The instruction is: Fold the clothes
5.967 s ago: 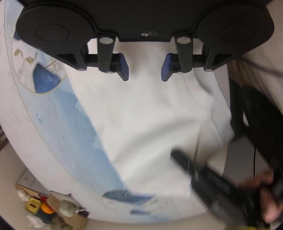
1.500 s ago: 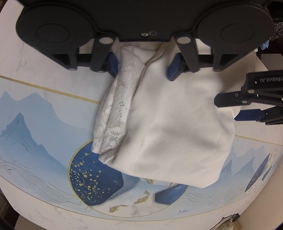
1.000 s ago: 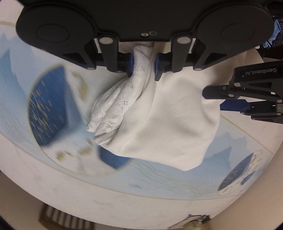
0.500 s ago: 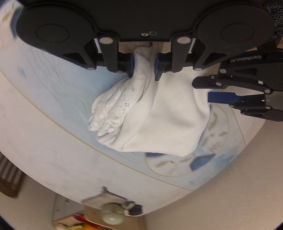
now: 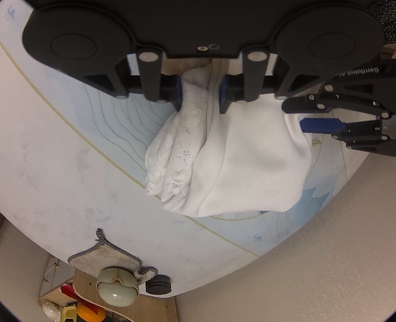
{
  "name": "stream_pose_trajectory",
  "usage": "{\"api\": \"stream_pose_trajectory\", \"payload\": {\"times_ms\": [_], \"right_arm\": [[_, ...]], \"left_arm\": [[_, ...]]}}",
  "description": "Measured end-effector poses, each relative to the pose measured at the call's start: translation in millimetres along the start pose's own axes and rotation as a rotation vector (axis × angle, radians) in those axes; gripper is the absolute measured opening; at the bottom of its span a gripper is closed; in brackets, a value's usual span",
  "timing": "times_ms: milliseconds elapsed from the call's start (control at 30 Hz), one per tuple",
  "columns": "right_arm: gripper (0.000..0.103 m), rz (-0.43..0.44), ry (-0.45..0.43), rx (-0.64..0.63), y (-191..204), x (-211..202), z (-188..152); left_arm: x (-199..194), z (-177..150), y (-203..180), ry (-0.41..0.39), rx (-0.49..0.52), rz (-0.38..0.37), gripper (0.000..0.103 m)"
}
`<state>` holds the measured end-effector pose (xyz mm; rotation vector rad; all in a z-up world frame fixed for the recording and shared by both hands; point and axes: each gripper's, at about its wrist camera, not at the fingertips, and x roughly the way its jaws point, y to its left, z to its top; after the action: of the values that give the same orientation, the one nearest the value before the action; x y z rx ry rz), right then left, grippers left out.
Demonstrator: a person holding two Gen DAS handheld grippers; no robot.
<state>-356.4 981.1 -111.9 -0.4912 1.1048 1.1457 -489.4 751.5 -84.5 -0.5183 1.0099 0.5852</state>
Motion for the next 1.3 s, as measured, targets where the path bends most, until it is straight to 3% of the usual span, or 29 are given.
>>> {"api": "stream_pose_trajectory", "payload": {"times_ms": [67,267,367,567,800,900,1033,1133,1300], "right_arm": [[0.103,-0.019,-0.006,-0.022,-1,-9,-4],[0.103,-0.003,-0.091,-0.155,20,-48,-27],[0.103,-0.015,-0.104,-0.29,42,-42,-47],[0.103,-0.019,0.053,-0.312,36,2,-66],[0.103,-0.052,0.077,-0.398,38,5,-80],[0.103,-0.036,0.067,-0.359,32,5,-82],[0.103,-0.03,0.07,-0.32,30,-6,-80],[0.103,-0.015,0.029,-0.304,30,-30,-83],[0.103,-0.041,-0.03,-0.294,29,-70,-96]], "left_arm": [[-4,-3,-1,0.006,-0.002,-0.005,0.059],[-10,-17,-9,0.016,0.013,-0.031,0.074],[-5,-26,-13,0.015,0.029,-0.004,0.075],[-6,-41,-11,0.012,0.03,0.009,0.08],[-3,-50,-8,0.012,0.01,0.025,0.083],[0,-51,-3,0.024,-0.028,0.019,0.085],[-9,-44,-9,0.04,-0.056,0.058,0.085],[-24,-41,-23,0.005,-0.034,0.119,0.085],[-48,-40,-42,-0.051,-0.09,0.127,0.085]]}}
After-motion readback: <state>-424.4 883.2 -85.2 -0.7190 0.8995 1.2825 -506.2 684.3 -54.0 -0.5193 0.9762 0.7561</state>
